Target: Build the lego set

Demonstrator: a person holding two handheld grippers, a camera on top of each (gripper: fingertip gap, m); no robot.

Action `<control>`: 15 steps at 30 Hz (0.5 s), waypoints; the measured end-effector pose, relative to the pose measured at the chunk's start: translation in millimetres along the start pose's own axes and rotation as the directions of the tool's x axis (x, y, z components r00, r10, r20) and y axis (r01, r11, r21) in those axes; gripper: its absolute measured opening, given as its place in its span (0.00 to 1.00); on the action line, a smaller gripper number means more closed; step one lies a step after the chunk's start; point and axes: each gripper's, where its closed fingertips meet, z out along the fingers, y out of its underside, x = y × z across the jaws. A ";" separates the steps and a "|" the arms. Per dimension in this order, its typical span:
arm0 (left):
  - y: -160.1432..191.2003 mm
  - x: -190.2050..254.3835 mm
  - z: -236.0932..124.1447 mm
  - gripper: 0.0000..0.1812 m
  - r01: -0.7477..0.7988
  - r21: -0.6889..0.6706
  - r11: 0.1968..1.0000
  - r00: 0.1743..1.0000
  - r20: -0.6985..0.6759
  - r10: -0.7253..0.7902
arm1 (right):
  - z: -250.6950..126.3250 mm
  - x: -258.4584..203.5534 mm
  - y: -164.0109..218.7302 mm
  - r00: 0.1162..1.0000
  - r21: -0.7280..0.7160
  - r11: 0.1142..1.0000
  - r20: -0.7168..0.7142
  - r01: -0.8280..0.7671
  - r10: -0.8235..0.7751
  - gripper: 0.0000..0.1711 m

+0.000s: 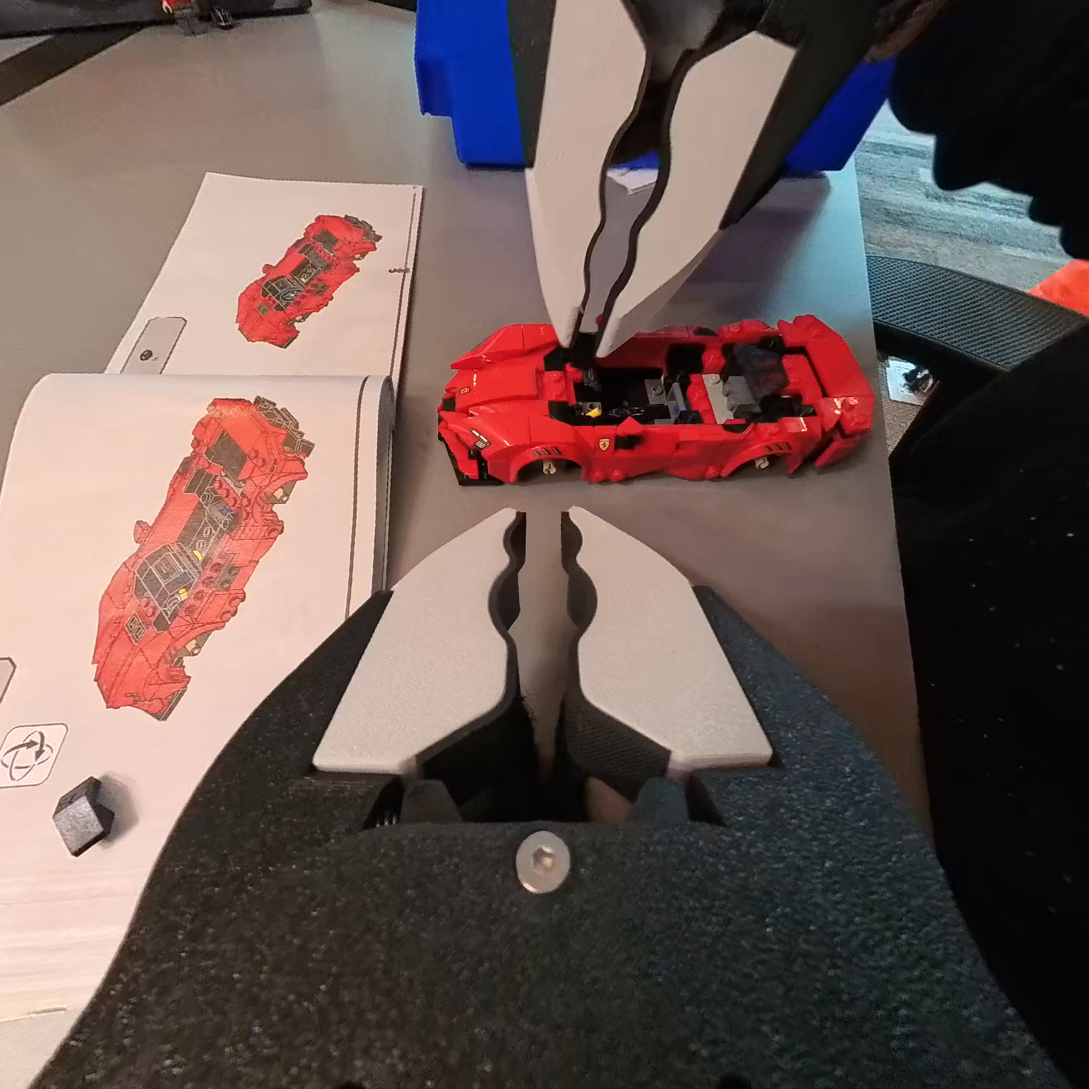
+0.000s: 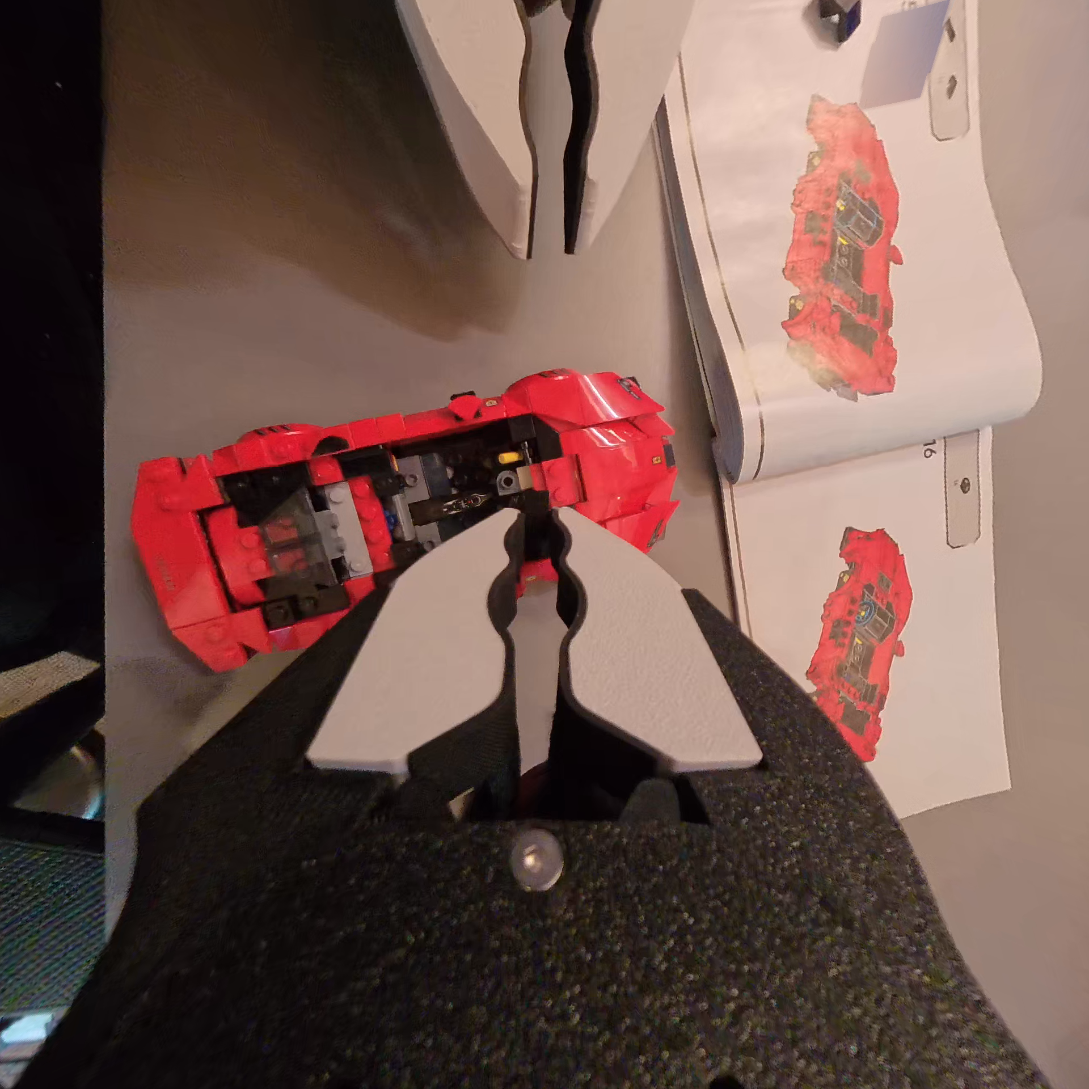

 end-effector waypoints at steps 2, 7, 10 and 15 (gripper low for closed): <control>0.2 0.4 -0.1 0.06 0.000 0.000 1.000 1.000 -0.003 0.000 | 2.4 0.6 -0.6 1.000 -0.016 1.000 0.016 0.017 -0.017 0.05; 0.5 1.4 -0.3 0.06 -0.004 -0.001 1.000 1.000 -0.005 0.004 | 7.7 -0.4 1.3 0.996 -0.059 0.996 0.056 0.073 -0.070 0.05; 0.6 1.2 -0.3 0.06 -0.001 -0.001 1.000 1.000 -0.006 0.001 | 8.3 0.0 1.2 0.993 -0.060 0.993 0.070 0.099 -0.095 0.05; 0.9 1.1 -0.1 0.06 0.002 -0.003 1.000 1.000 -0.008 -0.002 | 8.8 0.1 1.4 0.990 -0.061 0.991 0.088 0.119 -0.113 0.05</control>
